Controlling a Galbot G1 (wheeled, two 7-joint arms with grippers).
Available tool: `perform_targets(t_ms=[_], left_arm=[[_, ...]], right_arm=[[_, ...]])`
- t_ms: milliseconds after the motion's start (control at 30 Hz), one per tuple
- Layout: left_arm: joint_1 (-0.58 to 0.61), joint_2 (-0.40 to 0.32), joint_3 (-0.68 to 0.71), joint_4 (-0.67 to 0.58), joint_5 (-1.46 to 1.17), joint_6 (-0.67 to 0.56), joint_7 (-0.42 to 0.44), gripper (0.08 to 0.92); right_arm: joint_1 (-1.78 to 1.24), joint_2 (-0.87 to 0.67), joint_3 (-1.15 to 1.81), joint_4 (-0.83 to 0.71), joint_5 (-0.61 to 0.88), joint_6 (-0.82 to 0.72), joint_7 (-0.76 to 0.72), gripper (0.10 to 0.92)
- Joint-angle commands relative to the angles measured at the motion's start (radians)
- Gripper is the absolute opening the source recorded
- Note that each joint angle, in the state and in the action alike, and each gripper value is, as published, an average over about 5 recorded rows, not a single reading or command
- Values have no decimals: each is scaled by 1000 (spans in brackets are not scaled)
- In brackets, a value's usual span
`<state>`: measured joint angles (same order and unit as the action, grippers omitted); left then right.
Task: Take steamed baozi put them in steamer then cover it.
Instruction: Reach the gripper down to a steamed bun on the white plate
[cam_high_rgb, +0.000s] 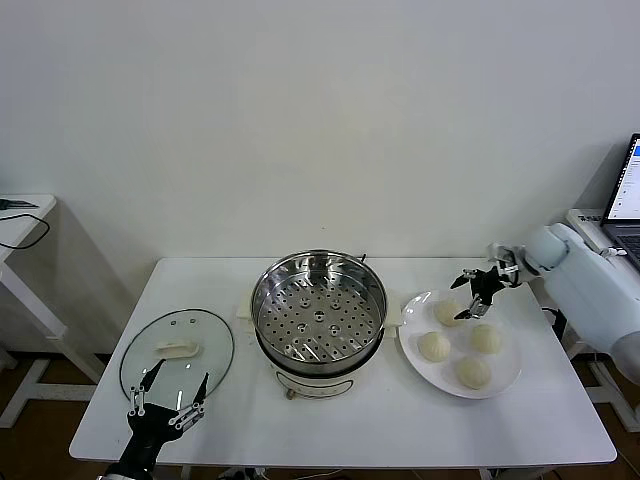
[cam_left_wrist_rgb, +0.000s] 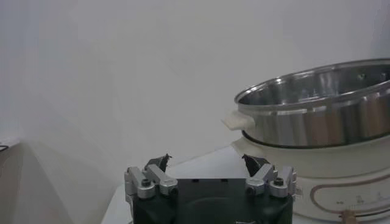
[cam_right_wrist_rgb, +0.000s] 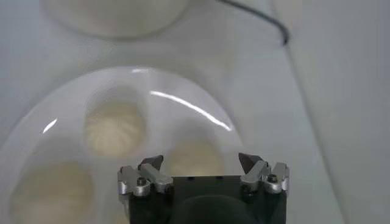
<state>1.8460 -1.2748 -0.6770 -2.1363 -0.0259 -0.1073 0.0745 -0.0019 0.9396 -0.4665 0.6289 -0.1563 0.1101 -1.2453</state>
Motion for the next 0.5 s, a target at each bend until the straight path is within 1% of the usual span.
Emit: perform_targets(t_ms=[33, 500], left_arm=[[6, -3, 2, 7, 1, -5, -6, 823], [7, -9, 15, 15, 5, -11, -9, 823]], right_arm=[[64, 116, -48, -137, -181, 31, -21, 823], [51, 148, -56, -153, -237, 36, 27, 822]])
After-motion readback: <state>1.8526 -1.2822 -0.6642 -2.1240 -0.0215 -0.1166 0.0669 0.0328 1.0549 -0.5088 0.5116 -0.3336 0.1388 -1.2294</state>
